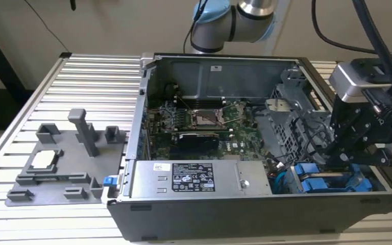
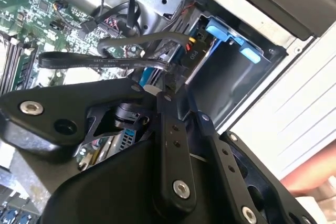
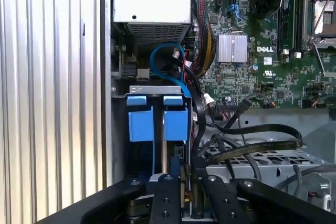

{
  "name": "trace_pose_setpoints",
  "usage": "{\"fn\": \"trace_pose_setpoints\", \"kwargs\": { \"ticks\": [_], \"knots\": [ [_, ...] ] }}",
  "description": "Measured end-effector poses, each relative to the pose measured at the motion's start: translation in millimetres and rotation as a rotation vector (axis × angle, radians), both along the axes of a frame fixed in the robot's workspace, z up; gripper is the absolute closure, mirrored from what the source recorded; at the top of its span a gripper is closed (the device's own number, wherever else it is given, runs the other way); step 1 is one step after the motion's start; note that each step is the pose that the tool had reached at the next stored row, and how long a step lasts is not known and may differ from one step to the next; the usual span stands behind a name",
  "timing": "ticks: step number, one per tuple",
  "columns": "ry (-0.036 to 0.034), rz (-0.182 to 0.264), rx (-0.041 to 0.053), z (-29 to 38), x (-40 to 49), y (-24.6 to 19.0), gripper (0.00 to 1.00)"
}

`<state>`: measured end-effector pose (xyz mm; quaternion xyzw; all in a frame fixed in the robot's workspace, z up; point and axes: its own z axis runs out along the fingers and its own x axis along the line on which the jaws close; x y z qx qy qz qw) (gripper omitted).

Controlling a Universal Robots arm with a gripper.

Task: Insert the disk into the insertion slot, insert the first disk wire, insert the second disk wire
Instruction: 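Insert the second disk wire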

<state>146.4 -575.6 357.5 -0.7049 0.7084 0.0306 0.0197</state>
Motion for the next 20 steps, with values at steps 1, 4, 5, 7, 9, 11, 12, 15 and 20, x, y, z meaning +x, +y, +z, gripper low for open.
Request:
{"fn": "trace_pose_setpoints", "kwargs": {
  "ticks": [1,4,5,7,9,11,12,15,20],
  "knots": [
    [0.0000,0.000,-0.0001,2.9,0.0,0.0,0.76],
    [0.0000,-0.001,0.0001,11.1,0.0,0.0,0.76],
    [0.0000,-0.001,0.0000,13.6,0.0,0.0,0.76],
    [-0.0001,-0.001,0.0000,19.1,0.0,0.0,0.76],
    [0.0000,-0.001,0.0000,25.0,0.0,0.0,0.76],
    [0.0000,-0.002,0.0000,30.6,0.0,0.0,0.76],
    [0.0000,-0.002,0.0001,32.8,0.0,0.0,0.76],
    [0.0000,-0.002,0.0001,35.5,0.0,0.0,0.76],
    [-0.0001,-0.002,0.0001,35.9,0.0,0.0,0.76]
  ]
}}
